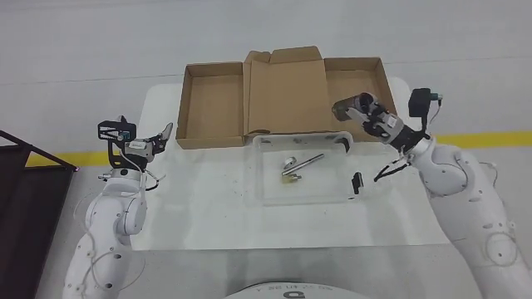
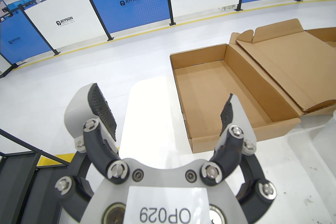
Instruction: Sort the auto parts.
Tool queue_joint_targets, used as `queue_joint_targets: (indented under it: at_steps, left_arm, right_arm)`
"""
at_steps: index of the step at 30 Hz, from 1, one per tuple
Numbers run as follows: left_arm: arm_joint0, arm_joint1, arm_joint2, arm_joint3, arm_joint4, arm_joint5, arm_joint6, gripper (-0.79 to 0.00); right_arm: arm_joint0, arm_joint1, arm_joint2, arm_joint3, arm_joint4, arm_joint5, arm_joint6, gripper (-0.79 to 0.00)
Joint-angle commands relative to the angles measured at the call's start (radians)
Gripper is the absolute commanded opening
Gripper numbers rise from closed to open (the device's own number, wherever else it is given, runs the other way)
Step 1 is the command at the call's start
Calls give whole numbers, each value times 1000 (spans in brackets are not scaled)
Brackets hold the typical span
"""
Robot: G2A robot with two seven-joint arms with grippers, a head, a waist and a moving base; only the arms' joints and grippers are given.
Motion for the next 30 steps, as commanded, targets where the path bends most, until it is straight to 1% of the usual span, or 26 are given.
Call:
queue_joint_targets:
  at_steps: [1,5,7,10,12,15,20,28,29,30]
  left_arm:
    - [0,0,0,0,0,0,0,0]
    - [0,0,0,0,0,0,0,0]
    - [0,0,0,0,0,0,0,0]
    - [0,0,0,0,0,0,0,0]
    - [0,0,0,0,0,0,0,0]
    - [0,0,0,0,0,0,0,0]
    - [0,0,0,0,0,0,0,0]
    - [0,0,0,0,0,0,0,0]
    - [0,0,0,0,0,0,0,0]
    - [0,0,0,0,0,0,0,0]
  right_arm:
    - [1,1,32,40,-9,32,-24,-785]
    - [7,1,61,114,5,52,-53,-785]
    - [23,0,59,161,2,73,-41,-785]
    - [67,-5,27,241,-21,126,7,-785]
    - [102,-9,-3,297,-23,158,61,-785]
    - [152,-14,-38,359,-34,184,114,-785]
    - [203,-20,-72,418,-76,202,139,-785]
    - [262,-28,-107,475,-134,227,139,-785]
    - [272,-29,-113,486,-146,231,142,-770]
    - [284,-30,-120,498,-165,235,141,-720]
